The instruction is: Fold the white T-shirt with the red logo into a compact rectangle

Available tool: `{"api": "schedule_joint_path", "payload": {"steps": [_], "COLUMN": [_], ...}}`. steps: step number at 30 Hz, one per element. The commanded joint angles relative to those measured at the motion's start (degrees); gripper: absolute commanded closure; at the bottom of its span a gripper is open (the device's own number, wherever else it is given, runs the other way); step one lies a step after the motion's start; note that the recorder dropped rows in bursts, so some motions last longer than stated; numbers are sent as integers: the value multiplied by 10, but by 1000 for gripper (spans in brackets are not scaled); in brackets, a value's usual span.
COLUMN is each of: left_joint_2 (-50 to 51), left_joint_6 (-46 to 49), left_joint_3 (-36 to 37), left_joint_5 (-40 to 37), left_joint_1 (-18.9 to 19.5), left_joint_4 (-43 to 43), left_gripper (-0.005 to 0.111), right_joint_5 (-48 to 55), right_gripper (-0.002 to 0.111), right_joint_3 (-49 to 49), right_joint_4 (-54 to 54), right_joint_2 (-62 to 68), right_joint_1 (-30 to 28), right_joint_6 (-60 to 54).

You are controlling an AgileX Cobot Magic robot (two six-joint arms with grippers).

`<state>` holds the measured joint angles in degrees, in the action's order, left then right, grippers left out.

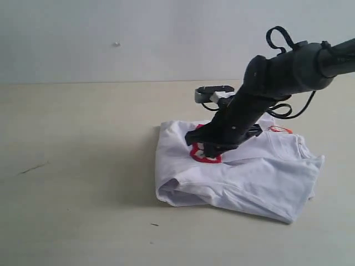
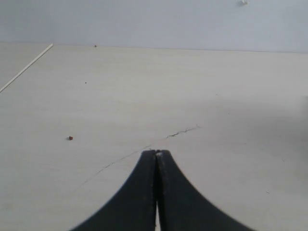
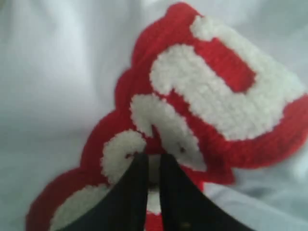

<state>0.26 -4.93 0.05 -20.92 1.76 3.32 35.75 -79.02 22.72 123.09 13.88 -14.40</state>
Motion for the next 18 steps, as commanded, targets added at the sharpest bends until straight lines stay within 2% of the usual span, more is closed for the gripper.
{"api": "schedule_joint_path", "payload": {"steps": [1,2,3,5,6,7,10,15,18], "left_joint_2": [-3,-3,-3,-3,-3,-3,-3,-3,-3], "left_joint_6": [2,2,2,2,2,2,2,2,2], "left_joint_3": [0,0,0,0,0,0,0,0,0], "left_joint_5": [6,6,6,6,6,6,7,7,7], "left_joint_1": [2,2,2,2,2,2,2,2,2], "left_joint_4": [-1,-1,-1,-1,-1,-1,-1,-1,-1], "left_gripper": [107,107,107,107,107,107,107,107,107], "right_joint_5": [7,3,5,48,70,97,94,65,84], "right_gripper": [72,69,62,55,53,53,53,54,64], "right_joint_3": [-38,-43,-48,-49,-49,-49,-49,-49,-49], "right_joint_4": [-28,-61,-183,-361,-405,-457,-418,-448,-448], "right_joint_2": [-35,-43,-56,-56,-50,-38,-17,4,20], "right_joint_1": [-5,-8,-14,-21,-22,-22,-22,-22,-22], "right_joint_6": [29,59,171,274,272,214,41,38,22]}}
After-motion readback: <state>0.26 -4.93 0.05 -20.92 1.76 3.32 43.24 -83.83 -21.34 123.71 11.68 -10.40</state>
